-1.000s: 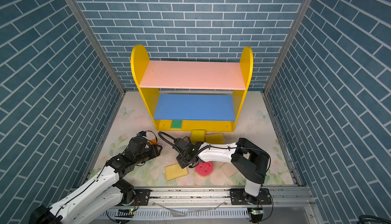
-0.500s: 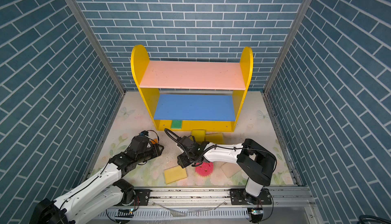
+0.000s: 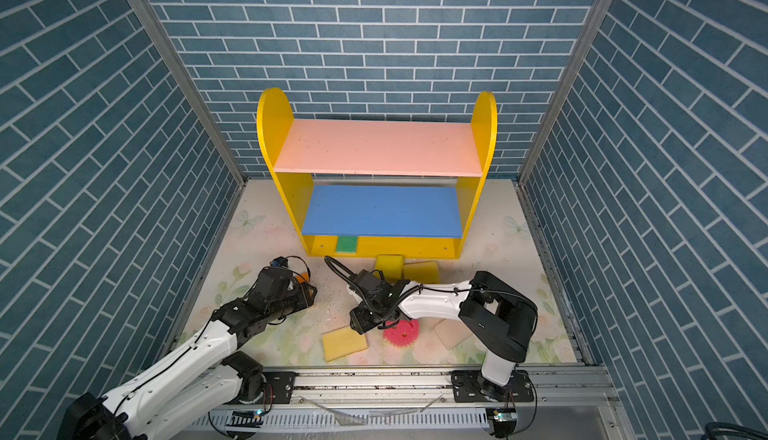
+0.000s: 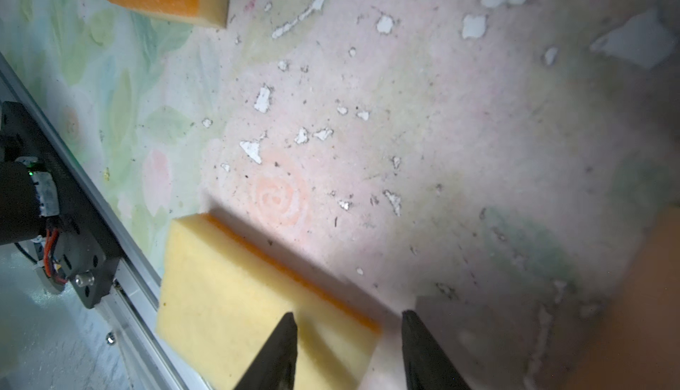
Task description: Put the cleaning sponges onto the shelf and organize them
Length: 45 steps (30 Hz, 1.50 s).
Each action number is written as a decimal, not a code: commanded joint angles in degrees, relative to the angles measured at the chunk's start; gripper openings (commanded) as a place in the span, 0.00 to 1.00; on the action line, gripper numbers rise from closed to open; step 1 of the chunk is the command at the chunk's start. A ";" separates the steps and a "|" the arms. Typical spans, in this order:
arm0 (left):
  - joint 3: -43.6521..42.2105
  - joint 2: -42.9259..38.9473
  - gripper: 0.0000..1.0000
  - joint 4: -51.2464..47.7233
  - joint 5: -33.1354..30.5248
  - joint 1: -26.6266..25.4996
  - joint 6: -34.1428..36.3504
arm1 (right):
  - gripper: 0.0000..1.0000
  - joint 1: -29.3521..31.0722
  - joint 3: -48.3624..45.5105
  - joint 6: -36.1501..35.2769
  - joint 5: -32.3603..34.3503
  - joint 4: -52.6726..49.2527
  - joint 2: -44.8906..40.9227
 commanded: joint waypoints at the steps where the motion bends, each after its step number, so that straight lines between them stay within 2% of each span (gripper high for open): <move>1: 2.96 -2.01 0.52 -8.96 -8.62 0.00 2.58 | 0.48 0.10 0.64 2.07 1.62 2.44 1.17; 5: 4.88 -1.81 0.62 -13.97 -14.92 0.22 4.93 | 0.48 -0.30 1.20 2.04 4.22 3.66 -0.07; 6: 4.94 -1.43 0.67 -14.03 -15.31 0.35 5.34 | 0.48 -0.43 1.53 1.96 4.85 3.32 -0.55; 9: 4.40 0.89 0.76 -13.23 -14.44 1.13 5.82 | 0.48 -0.70 1.49 1.77 6.95 2.88 -3.57; 12: 2.94 3.96 0.76 -10.26 -11.53 2.23 5.34 | 0.49 -1.32 0.45 1.96 10.49 3.07 -7.11; 15: 1.35 6.24 0.69 -6.25 -8.77 3.10 4.80 | 0.48 -1.91 -1.23 3.10 16.24 2.44 -11.24; 17: 0.39 6.78 0.66 -4.07 -7.96 3.34 4.24 | 0.33 -2.69 -3.35 4.02 19.28 3.03 -14.40; 23: -1.97 8.37 0.65 0.68 -5.66 5.28 3.94 | 0.20 -5.45 -6.39 6.20 27.08 -0.23 -19.59; 25: -2.81 9.46 0.65 2.73 -4.25 5.79 3.80 | 0.20 -6.47 -5.89 7.05 29.72 -2.77 -19.30; 28: -3.28 11.06 0.59 4.58 -3.60 5.81 3.66 | 0.26 -7.87 -4.54 9.26 34.04 -6.41 -18.57; 34: -3.59 10.96 0.43 5.54 -3.46 5.93 3.69 | 0.26 -11.19 -4.38 10.62 35.59 -3.45 -17.23; 38: -3.53 10.58 0.34 5.65 -3.20 5.94 3.92 | 0.27 -13.82 -3.21 11.61 33.96 -1.68 -14.26; 42: -2.99 11.10 0.22 4.95 -2.61 5.93 4.00 | 0.34 -15.16 -1.00 12.04 31.92 -1.38 -10.58; 45: -2.90 11.04 0.18 5.04 -1.74 5.93 4.44 | 0.34 -15.75 0.02 12.69 30.27 -0.90 -8.37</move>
